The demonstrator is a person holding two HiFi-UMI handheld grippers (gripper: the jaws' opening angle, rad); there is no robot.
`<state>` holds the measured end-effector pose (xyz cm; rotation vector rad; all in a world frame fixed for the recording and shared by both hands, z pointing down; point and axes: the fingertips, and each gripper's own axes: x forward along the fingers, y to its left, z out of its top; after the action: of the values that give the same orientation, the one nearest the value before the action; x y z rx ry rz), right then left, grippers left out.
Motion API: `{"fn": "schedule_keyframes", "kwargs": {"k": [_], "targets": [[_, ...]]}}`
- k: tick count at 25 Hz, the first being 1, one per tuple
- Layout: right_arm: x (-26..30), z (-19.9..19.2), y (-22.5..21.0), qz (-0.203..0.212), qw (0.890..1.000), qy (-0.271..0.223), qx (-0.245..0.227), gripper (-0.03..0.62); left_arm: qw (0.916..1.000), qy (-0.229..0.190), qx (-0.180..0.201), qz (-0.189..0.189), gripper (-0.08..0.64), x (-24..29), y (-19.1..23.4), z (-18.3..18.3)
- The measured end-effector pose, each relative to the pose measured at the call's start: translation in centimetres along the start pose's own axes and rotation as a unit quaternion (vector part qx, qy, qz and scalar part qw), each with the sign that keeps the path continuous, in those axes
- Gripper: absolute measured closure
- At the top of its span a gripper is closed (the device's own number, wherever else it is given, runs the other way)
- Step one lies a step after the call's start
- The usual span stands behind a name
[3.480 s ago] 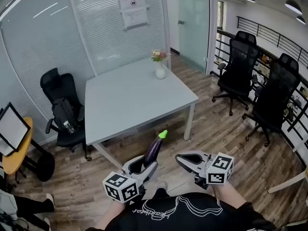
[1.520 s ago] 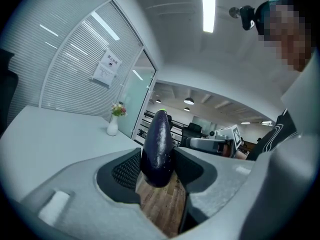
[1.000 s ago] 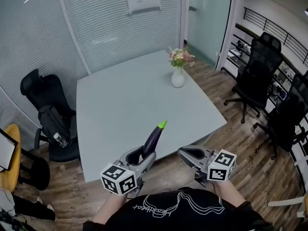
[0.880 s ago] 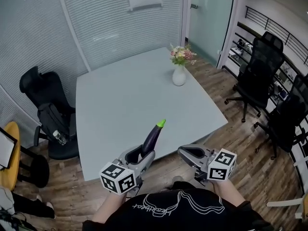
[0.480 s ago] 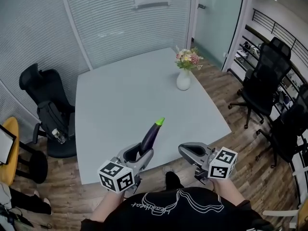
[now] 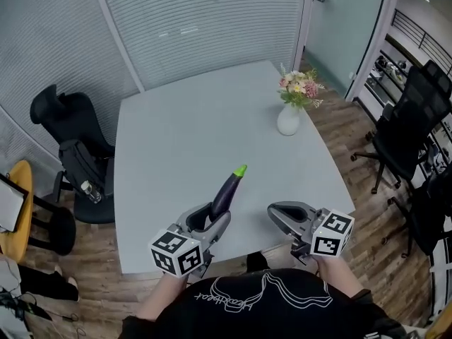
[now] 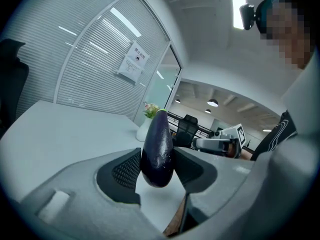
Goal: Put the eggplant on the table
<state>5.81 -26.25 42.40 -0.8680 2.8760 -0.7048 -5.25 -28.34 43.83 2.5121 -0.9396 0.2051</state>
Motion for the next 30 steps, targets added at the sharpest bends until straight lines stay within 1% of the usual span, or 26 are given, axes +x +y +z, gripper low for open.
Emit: {"fn": "schedule_keyframes", "kwargs": {"k": [4, 10, 13, 16, 19, 22, 25, 30], "targets": [[1.7, -0.1, -1.9, 0.007, 1.000, 0.018, 0.011, 0.583, 0.9999, 0.003, -0.007, 0.007, 0.353, 1.7, 1.9, 0.6], [3.0, -0.5, -4.2, 0.016, 0.999, 0.040, 0.021, 0.583, 0.9994, 0.002, -0.026, 0.023, 0.353, 4.1, 4.5, 0.8], [3.4, -0.4, -5.2, 0.014, 0.998, 0.047, 0.027, 0.583, 0.9992, 0.009, -0.023, 0.032, 0.353, 5.0, 5.4, 0.5], [4.1, -0.2, -5.9, 0.021, 0.998, 0.042, 0.041, 0.583, 0.9988, 0.019, -0.020, 0.041, 0.353, 5.8, 6.9, 0.1], [4.2, -0.5, -6.6, 0.018, 0.998, 0.047, 0.047, 0.583, 0.9982, 0.028, -0.024, 0.048, 0.353, 6.8, 8.3, -0.6], [4.1, -0.8, -7.5, 0.011, 0.997, 0.048, 0.054, 0.583, 0.9968, 0.043, -0.017, 0.064, 0.353, 7.7, 9.9, -1.6], [4.1, -0.7, -8.2, 0.005, 0.997, 0.045, 0.062, 0.583, 0.9945, 0.067, -0.010, 0.080, 0.353, 8.6, 11.5, -3.1], [3.8, -1.2, -9.3, -0.004, 0.996, 0.047, 0.070, 0.583, 0.9907, 0.097, -0.007, 0.096, 0.353, 10.3, 13.4, -6.1]]}}
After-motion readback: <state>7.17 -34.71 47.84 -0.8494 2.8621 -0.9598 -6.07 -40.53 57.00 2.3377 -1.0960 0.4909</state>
